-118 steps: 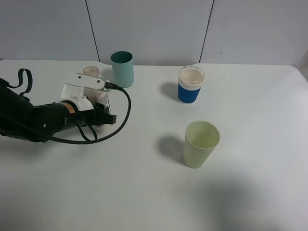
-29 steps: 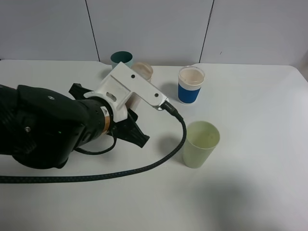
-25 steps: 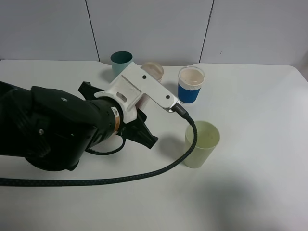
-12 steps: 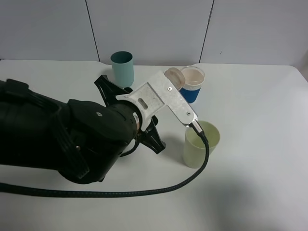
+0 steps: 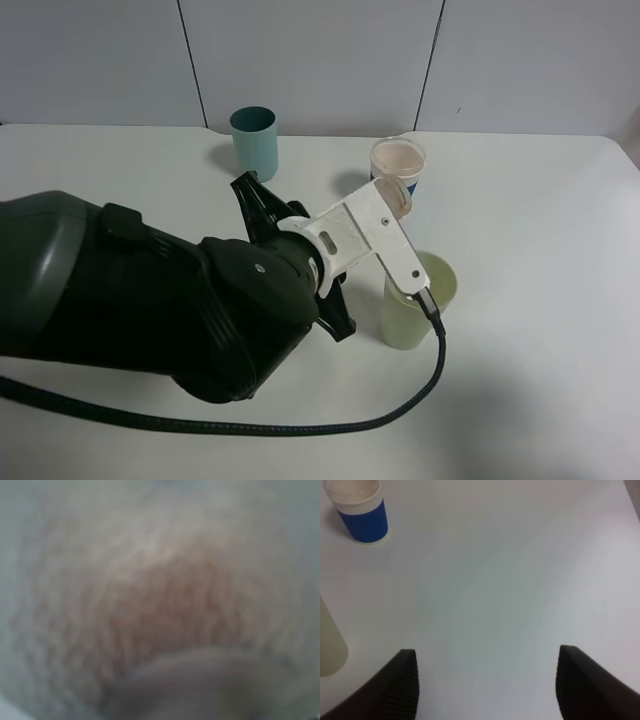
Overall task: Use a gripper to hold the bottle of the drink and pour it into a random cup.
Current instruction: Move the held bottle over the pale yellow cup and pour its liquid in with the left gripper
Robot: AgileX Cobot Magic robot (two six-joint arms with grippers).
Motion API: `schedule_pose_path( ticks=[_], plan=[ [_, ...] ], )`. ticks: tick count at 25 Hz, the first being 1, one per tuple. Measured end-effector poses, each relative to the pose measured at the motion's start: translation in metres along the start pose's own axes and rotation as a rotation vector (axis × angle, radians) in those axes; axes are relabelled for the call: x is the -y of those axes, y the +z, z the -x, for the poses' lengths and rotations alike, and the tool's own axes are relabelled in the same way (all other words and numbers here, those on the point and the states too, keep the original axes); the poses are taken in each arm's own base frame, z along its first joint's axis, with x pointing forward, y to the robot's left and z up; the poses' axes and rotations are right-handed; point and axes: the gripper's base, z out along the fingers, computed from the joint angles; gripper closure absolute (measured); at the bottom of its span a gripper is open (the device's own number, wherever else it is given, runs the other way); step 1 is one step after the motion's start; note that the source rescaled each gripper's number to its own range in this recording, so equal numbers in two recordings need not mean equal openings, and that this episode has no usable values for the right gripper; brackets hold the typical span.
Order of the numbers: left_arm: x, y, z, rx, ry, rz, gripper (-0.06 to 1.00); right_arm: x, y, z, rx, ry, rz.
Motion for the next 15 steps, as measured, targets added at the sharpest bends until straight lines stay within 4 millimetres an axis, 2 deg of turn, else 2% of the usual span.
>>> schedule_pose_path(
  ticks=[10, 15],
  plan=[
    [0.007, 0.012, -0.003, -0.042, 0.09, 0.033, 0.93, 0.0, 0.0, 0.0, 0.0, 0.0, 0.0],
    [0.01, 0.015, 0.005, -0.055, 0.146, 0.06, 0.93, 0.0, 0.0, 0.0, 0.0, 0.0, 0.0]
  ],
)
